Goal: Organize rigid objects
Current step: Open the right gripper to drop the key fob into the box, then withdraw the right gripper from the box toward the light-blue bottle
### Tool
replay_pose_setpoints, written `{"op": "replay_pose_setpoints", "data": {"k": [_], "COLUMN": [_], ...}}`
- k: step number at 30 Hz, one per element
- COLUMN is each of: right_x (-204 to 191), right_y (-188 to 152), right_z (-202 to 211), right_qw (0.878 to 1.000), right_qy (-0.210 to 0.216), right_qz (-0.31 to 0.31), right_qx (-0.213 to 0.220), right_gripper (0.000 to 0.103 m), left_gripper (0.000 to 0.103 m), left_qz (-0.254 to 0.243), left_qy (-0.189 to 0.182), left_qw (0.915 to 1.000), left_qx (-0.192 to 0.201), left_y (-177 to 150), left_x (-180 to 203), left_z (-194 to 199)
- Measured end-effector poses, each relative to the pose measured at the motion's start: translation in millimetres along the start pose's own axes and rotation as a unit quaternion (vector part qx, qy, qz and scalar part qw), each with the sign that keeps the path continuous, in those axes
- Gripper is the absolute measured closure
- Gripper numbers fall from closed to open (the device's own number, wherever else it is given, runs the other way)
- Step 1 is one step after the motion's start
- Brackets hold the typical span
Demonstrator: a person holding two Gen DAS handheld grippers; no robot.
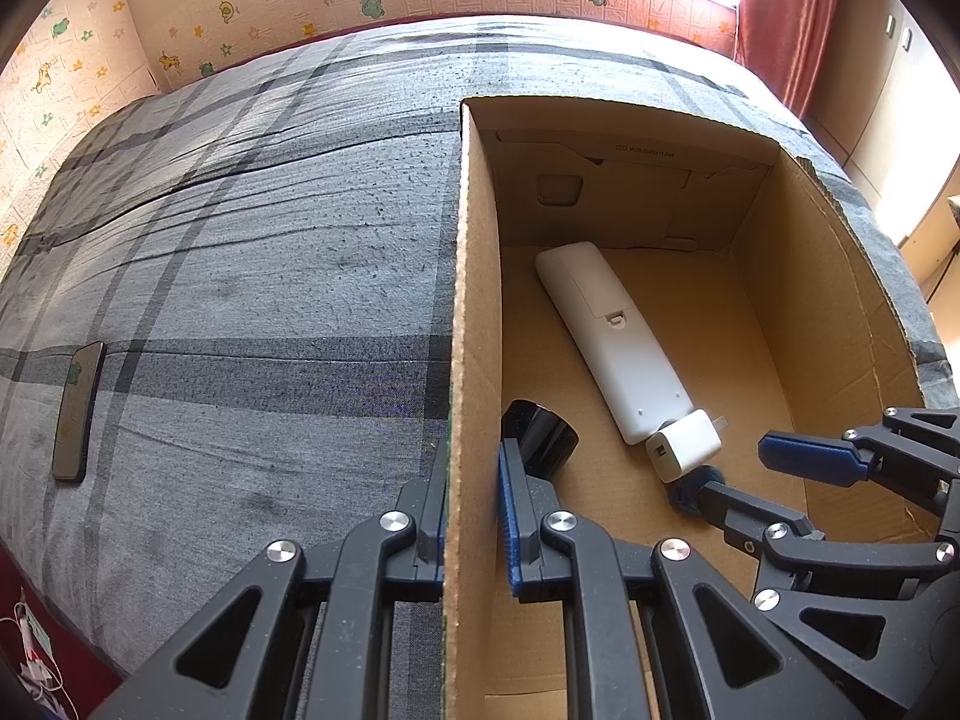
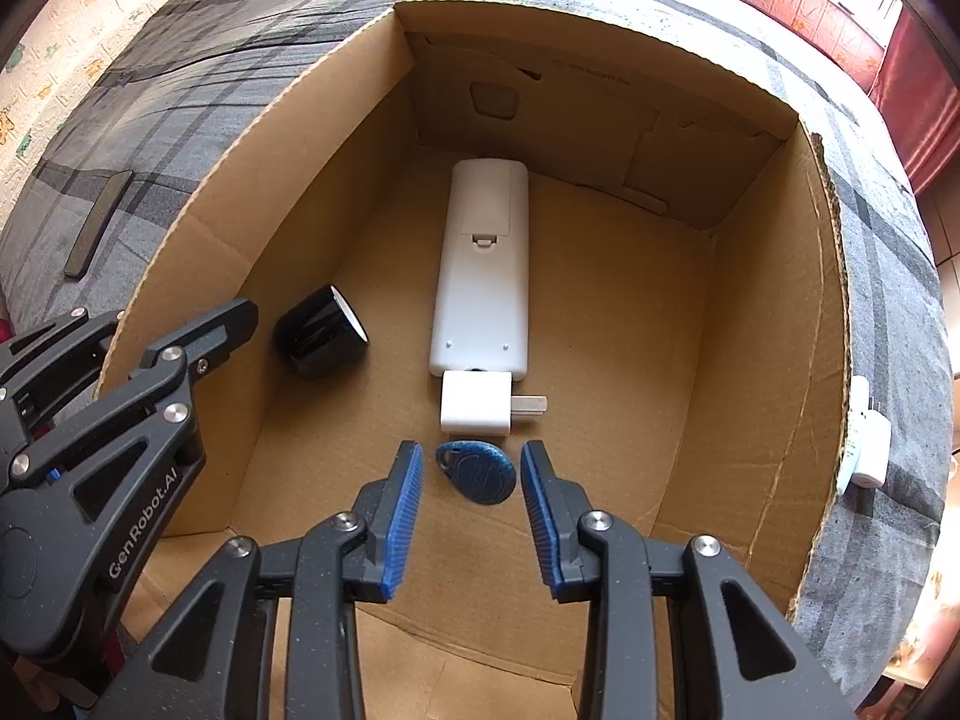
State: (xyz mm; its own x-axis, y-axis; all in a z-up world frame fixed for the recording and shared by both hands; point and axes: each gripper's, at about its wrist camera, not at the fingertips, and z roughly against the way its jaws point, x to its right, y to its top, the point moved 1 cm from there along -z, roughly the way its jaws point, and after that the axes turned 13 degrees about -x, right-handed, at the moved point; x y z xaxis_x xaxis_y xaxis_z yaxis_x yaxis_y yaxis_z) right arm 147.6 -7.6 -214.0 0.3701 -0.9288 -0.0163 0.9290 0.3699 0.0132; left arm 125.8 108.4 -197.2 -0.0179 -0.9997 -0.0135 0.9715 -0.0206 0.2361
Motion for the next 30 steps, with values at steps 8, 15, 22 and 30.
{"op": "replay_pose_setpoints", "data": {"k": [8,15,22,30], "right_x": [-4,-1,2,17], "right_y": [-2,-11,-17,-24], "right_z": [13,39,62,87], "right_qw": [1.0,0.999,0.998,0.995], "right_qy": [-0.01,-0.019,-0.024,-0.02], "right_qz": [0.005,-0.001,-0.007,-0.03], "right_qx": [0.018,0.045,0.066,0.097], "right_gripper": [0.057,0.053,0.043,0.011], "left_gripper": [0.089,0.089,0.089,0.089], "left_qz": [-0.001,-0.001,-0.001,-0.003], "left_qy": [0.001,0.001,0.003,0.004], "left_qw": [1.0,1.0,1.0,1.0], "left_qx": [0.001,0.0,0.001,0.0], "left_y": [0,-1,-1,-1], "left_x": [1,0,0,0], "left_z": [1,2,2,1]}}
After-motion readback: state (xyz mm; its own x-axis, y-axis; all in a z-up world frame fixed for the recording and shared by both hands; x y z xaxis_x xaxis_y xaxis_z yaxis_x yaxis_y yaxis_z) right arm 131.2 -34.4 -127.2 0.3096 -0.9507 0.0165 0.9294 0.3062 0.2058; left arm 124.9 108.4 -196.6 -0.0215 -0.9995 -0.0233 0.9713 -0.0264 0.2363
